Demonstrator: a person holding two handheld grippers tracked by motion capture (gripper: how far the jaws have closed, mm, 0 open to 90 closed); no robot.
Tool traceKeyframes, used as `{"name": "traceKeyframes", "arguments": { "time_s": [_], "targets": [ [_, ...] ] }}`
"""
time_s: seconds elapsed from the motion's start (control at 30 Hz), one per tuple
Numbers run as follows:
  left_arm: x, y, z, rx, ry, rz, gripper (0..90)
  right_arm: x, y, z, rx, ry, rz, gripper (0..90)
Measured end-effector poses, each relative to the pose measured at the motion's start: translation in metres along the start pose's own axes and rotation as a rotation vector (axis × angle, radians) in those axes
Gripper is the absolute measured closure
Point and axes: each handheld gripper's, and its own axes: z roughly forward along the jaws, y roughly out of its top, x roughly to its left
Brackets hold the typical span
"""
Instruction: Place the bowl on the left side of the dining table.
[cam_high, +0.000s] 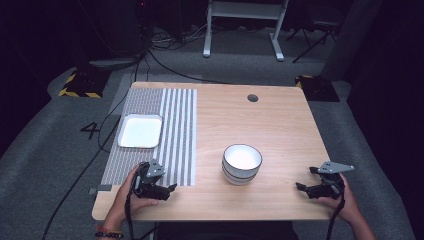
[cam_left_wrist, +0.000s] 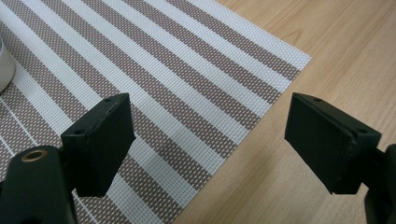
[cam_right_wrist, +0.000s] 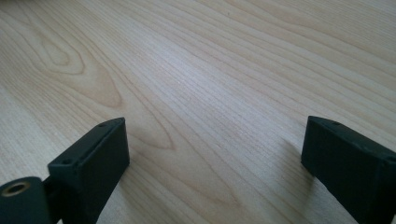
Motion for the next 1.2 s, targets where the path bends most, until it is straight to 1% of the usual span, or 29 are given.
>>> {"name": "traceKeyframes", "arguments": {
  "time_s": [0.07,0.17,0.2,0.23,0.27,0.3,0.33,0.4,0.47,0.5,0.53,0.6,0.63,0.7,0.73,0.83,0.87,0.93,1.0,1.07,1.1,1.13,1.2],
  "targets": [
    [-0.001,0.002,0.0,0.003,-0.003,0.016,15.9,0.0,0.0,0.0,0.0,0.0,0.0,7.8],
    [-0.004,0.005,-0.001,0.004,-0.007,0.021,15.8,0.0,0.0,0.0,0.0,0.0,0.0,7.8],
    [-0.004,0.006,-0.001,0.003,0.002,0.039,15.9,0.0,0.0,0.0,0.0,0.0,0.0,7.7],
    [-0.005,0.007,0.0,0.009,-0.007,0.031,15.9,0.0,0.0,0.0,0.0,0.0,-0.001,7.7],
    [-0.006,0.007,0.0,0.003,-0.012,0.027,15.9,0.0,0.0,0.0,0.0,0.0,0.0,7.7],
    [-0.006,0.008,0.0,0.002,-0.012,0.038,15.9,0.0,0.0,0.0,0.0,0.0,0.0,7.7],
    [-0.008,0.009,-0.001,-0.001,-0.009,0.039,15.9,0.0,0.0,0.0,0.0,0.0,0.0,7.7],
    [-0.011,0.013,-0.001,0.003,-0.015,0.056,15.9,0.0,0.0,0.0,0.0,0.0,0.0,7.8],
    [-0.012,0.015,0.0,0.001,-0.016,0.059,15.9,0.0,0.0,0.0,0.0,0.0,0.0,7.7],
    [-0.014,0.016,0.0,0.002,-0.028,0.059,15.9,0.0,0.0,0.0,0.0,0.0,0.0,7.7],
    [-0.015,0.017,-0.001,-0.002,-0.025,0.074,15.9,0.0,0.0,0.0,0.0,0.0,0.0,7.7],
    [-0.017,0.02,-0.001,-0.008,-0.043,0.08,15.9,0.0,0.0,0.0,0.0,0.0,0.0,7.8],
    [-0.017,0.022,-0.001,-0.012,-0.038,0.089,15.9,0.0,0.0,0.0,0.0,0.0,0.0,7.8],
    [-0.02,0.025,-0.001,-0.016,-0.05,0.09,15.9,0.0,0.0,0.0,0.0,0.0,0.0,7.7],
    [-0.02,0.026,-0.001,-0.019,-0.05,0.101,15.8,0.0,0.0,0.0,0.0,0.0,0.0,7.8],
    [-0.023,0.031,-0.001,-0.015,-0.057,0.108,15.8,0.0,0.0,0.0,0.0,0.0,0.0,7.8],
    [-0.024,0.034,0.0,-0.015,-0.064,0.118,15.8,0.0,0.0,0.0,0.0,0.0,0.0,7.7],
    [-0.025,0.035,0.001,-0.015,-0.064,0.121,15.9,0.0,0.0,0.0,0.0,0.0,0.0,7.8],
    [-0.027,0.038,0.002,-0.012,-0.07,0.134,15.8,0.0,0.0,0.0,0.0,0.0,0.0,7.7],
    [-0.029,0.042,0.003,-0.019,-0.068,0.144,15.9,0.0,0.0,0.0,0.0,0.0,0.0,7.7],
    [-0.031,0.044,0.004,-0.013,-0.081,0.147,15.9,0.0,0.0,0.0,0.0,0.0,0.0,7.7],
    [-0.031,0.044,0.004,-0.013,-0.081,0.147,15.9,0.0,0.0,0.0,0.0,0.0,0.0,7.7],
    [-0.034,0.048,0.005,-0.009,-0.085,0.165,15.9,0.0,0.0,0.0,0.0,0.0,0.0,7.7]
  ]
}}
